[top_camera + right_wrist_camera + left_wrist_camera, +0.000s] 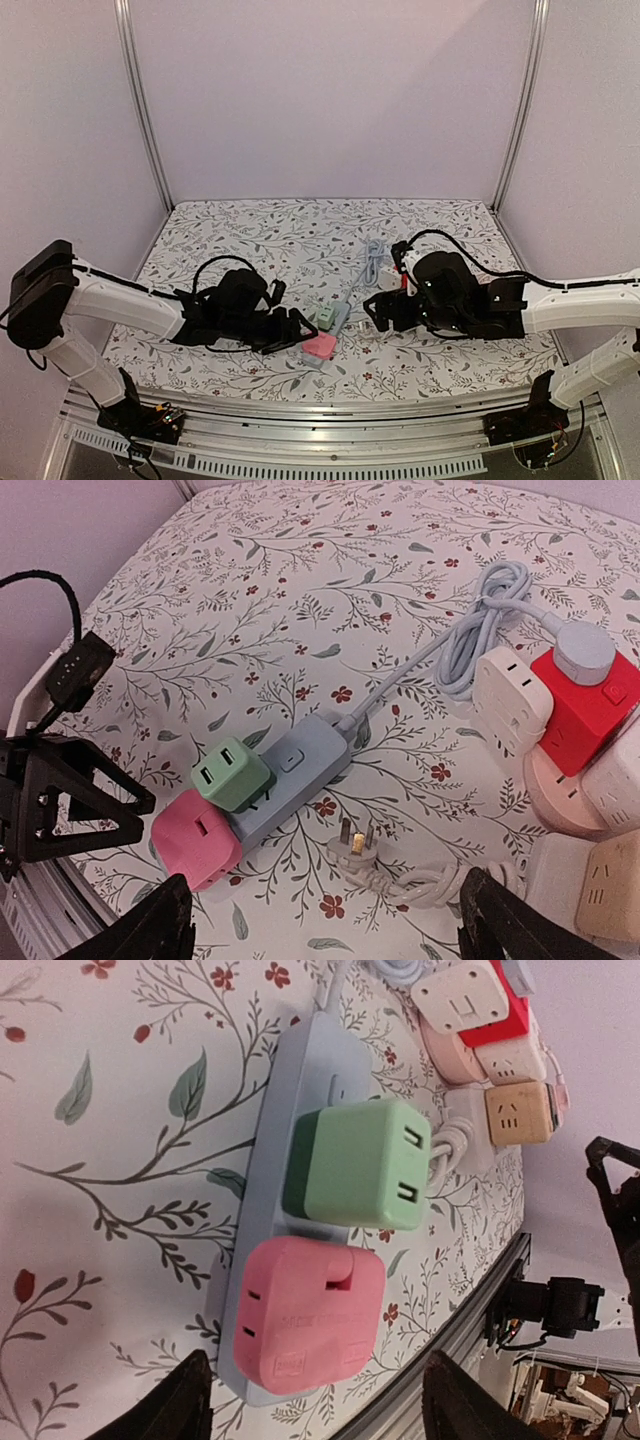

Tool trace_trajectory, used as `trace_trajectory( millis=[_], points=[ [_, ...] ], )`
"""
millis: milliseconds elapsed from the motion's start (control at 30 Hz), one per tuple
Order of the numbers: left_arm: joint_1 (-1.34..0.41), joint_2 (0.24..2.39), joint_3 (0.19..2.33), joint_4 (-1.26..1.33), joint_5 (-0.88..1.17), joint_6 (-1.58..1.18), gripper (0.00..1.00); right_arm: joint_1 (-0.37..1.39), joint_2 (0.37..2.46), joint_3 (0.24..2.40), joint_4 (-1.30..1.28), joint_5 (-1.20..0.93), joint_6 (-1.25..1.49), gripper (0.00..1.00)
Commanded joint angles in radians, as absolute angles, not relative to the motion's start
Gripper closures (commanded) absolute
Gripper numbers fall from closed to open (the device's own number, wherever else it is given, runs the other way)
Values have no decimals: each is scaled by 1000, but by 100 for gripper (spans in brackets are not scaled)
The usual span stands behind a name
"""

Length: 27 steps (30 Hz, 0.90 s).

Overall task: Pull the plug off the socket
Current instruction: Remove the plug from the socket.

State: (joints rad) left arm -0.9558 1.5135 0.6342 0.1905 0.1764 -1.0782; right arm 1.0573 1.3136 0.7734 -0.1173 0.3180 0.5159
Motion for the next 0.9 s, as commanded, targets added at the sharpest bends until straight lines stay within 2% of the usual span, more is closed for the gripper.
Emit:
trace_trajectory(
  millis=[0,467,867],
  points=[
    [-968,1574,634,260,186,-1132,30,1053,1267,742,-89,309,535,9],
    [-974,1627,623,323,239,-1176,35,1053,1284,747,-90,312,545,9],
    [-983,1563,629,313,226,-1191,36,1054,1300,746,-87,297,529,10]
  ],
)
